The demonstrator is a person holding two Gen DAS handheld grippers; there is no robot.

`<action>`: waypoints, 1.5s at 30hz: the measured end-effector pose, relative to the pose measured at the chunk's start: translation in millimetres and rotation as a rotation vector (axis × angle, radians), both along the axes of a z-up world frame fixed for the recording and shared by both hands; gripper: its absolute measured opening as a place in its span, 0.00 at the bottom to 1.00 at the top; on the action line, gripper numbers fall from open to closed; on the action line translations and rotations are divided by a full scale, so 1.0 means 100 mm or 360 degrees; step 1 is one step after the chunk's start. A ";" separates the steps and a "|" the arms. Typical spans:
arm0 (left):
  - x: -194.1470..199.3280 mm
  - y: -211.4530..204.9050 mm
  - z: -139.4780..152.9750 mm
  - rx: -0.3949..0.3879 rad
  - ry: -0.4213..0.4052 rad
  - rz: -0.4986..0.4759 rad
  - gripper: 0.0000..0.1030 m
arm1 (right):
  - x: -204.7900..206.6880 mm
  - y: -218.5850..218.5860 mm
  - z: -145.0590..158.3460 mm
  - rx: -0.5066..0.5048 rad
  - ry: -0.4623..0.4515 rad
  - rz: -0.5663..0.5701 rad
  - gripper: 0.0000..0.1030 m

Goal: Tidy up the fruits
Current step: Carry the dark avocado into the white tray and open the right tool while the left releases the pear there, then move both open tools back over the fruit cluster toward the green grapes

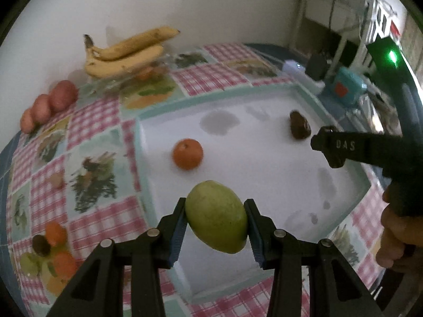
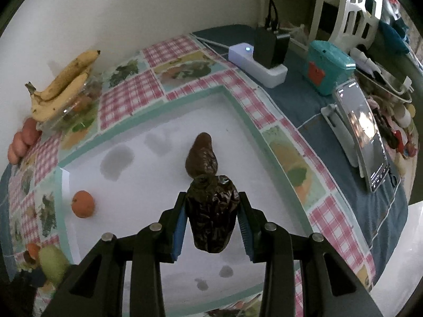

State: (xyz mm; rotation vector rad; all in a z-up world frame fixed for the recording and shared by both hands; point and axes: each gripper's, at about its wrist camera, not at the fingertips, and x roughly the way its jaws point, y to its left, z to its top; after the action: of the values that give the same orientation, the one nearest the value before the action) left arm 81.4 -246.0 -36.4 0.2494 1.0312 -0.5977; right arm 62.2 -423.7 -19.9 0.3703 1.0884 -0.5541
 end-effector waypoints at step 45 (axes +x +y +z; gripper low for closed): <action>0.09 0.18 0.05 -0.0096 0.0078 0.0078 0.64 | 0.07 0.13 0.10 -0.0111 -0.0041 0.0044 0.62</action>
State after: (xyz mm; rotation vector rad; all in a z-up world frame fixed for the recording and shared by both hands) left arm 90.8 -227.9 -31.2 0.1565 1.0617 -0.5921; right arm 69.6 -410.9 -9.9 0.3002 1.0451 -0.5597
